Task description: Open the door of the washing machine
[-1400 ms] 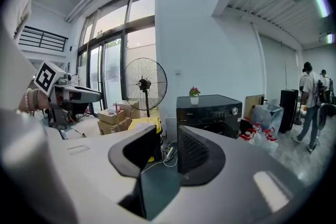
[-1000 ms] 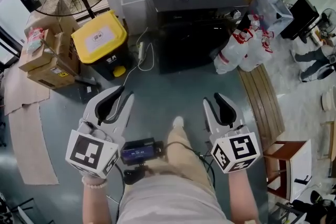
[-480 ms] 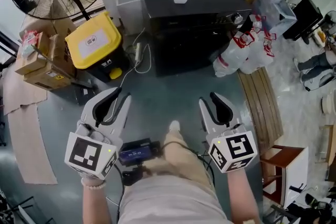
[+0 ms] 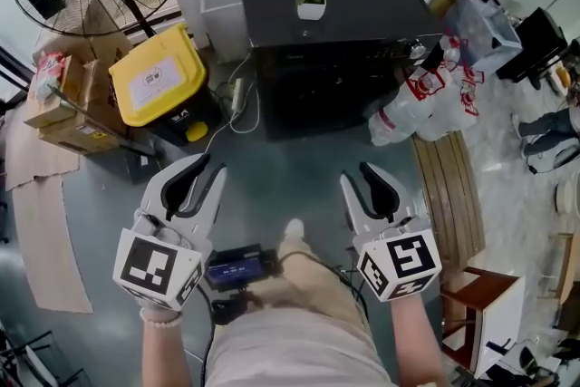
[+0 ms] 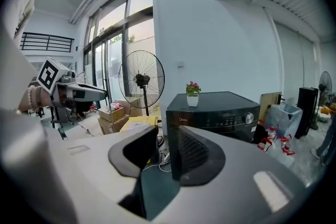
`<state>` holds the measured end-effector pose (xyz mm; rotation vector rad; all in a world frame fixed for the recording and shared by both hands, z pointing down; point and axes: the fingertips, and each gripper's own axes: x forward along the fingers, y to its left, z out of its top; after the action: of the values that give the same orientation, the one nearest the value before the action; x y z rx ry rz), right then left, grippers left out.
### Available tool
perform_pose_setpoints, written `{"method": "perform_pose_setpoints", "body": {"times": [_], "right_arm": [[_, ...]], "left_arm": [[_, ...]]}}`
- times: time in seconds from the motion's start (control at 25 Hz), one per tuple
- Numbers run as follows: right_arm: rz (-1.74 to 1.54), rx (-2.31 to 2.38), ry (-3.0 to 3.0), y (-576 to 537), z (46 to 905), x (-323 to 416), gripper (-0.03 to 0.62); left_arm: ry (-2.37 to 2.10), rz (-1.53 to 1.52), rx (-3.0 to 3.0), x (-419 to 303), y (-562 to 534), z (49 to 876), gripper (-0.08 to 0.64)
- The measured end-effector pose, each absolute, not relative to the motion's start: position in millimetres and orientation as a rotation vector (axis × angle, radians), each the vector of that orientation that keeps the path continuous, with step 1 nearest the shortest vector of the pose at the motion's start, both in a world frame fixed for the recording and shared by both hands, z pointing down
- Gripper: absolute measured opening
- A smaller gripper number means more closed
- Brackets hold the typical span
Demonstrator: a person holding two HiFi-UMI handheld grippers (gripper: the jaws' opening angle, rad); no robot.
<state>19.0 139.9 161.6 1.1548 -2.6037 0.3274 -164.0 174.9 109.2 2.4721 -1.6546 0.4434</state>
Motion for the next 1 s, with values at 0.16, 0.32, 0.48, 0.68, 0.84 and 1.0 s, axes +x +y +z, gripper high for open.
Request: {"method": "perform_pose_setpoints", "body": {"times": [0.16, 0.32, 0.48, 0.68, 0.84, 1.0], "right_arm": [[0.341, 1.141, -2.599, 120, 169, 26, 0.117], [0.359, 1.129, -2.587, 100, 175, 32, 0.117], [0.360, 1.095, -2.586, 87, 184, 35, 0.117], [0.363, 1.090, -2.595, 71, 190, 39, 0.117], [0.359, 1.066, -2.589, 65, 199, 39, 0.117], [0.372, 1.057, -2.584, 59, 208, 38, 0.117]], "left_arm": [[-1.650, 0.455, 2.474, -157, 155, 112, 0.086], [-1.656, 0.461, 2.460, -152, 134, 117, 0.086], [-1.650, 0.463, 2.454, -145, 119, 123, 0.086], [-1.626, 0.481, 2.460, -136, 104, 132, 0.086], [-1.601, 0.499, 2.466, -130, 96, 140, 0.089], [-1.585, 0.507, 2.477, -127, 89, 147, 0.091]]}}
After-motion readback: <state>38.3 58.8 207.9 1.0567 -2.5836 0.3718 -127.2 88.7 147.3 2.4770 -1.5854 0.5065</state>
